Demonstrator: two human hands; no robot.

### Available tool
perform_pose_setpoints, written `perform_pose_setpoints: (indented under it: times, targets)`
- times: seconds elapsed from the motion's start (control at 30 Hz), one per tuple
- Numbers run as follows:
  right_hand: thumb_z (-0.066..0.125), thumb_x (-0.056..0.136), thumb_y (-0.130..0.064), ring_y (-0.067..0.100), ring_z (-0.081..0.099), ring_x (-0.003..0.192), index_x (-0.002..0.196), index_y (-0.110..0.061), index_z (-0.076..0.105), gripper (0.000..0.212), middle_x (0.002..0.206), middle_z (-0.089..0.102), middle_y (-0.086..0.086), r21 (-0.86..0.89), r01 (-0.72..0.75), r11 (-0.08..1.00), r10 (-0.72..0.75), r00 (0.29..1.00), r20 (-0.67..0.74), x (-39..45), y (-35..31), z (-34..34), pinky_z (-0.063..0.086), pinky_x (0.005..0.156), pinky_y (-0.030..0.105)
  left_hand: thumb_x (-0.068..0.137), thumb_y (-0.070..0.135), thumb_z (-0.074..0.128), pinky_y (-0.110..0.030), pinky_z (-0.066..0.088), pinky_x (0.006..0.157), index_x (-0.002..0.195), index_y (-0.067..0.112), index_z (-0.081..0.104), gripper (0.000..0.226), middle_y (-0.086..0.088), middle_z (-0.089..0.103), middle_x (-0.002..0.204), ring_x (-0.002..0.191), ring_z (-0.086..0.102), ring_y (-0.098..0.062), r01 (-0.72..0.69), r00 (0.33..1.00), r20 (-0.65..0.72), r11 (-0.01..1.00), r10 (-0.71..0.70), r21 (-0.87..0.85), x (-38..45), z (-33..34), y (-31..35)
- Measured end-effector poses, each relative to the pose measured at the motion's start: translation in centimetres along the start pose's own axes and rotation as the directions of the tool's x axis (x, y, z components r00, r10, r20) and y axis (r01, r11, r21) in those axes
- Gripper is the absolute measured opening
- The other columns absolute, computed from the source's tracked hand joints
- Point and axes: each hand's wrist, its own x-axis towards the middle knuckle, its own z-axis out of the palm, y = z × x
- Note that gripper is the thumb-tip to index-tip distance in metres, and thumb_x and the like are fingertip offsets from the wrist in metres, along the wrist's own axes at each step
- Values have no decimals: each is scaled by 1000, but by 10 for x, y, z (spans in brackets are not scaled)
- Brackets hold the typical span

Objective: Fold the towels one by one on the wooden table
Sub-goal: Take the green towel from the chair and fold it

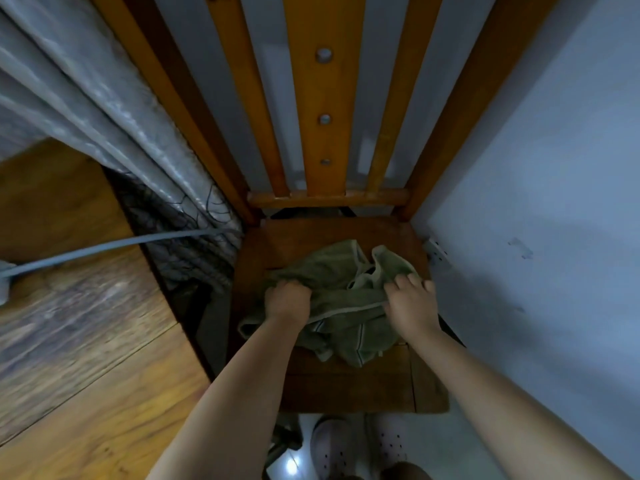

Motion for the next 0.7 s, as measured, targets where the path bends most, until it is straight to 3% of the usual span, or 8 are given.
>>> perform_pose_setpoints:
  times: [0.17, 0.33, 0.53, 0.7]
  targets:
    - [43, 93, -22, 26, 38, 119, 109, -14, 63, 26, 118, 53, 7, -20, 2, 1000, -2, 1000, 29, 2, -4, -2, 28, 96, 35, 99, 18, 33, -36, 41, 92, 117, 14, 57, 30, -10, 50, 125, 117, 45, -27, -6, 997, -72, 999, 3, -41, -10, -12, -3]
    - [42, 94, -18, 27, 39, 116, 109, -15, 65, 28, 116, 56, 6, 15, 23, 1000, -21, 993, -113, -19, -6, -41, 28, 93, 37, 98, 17, 37, -36, 46, 83, 112, 12, 60, 27, -10, 54, 117, 108, 51, -29, 40, 979, -182, 965, -89, -258, -49, -46, -11]
    - [42, 94, -19, 27, 40, 114, 115, -11, 62, 30, 114, 55, 7, 92, 109, 990, -72, 938, -340, -47, -19, -162, 28, 91, 36, 98, 16, 39, -33, 46, 73, 112, 10, 61, 27, -13, 63, 108, 97, 58, -30, 45, 919, -287, 796, -269, -603, -124, -129, -21]
    - [46, 92, -18, 28, 42, 115, 113, -7, 64, 29, 113, 58, 10, 99, 301, 948, -204, 817, -539, -90, -56, -283, 27, 89, 35, 96, 15, 43, -34, 47, 84, 112, 7, 64, 28, -14, 64, 115, 107, 57, -30, -74, 793, -435, 640, -427, -765, -222, -199, -51]
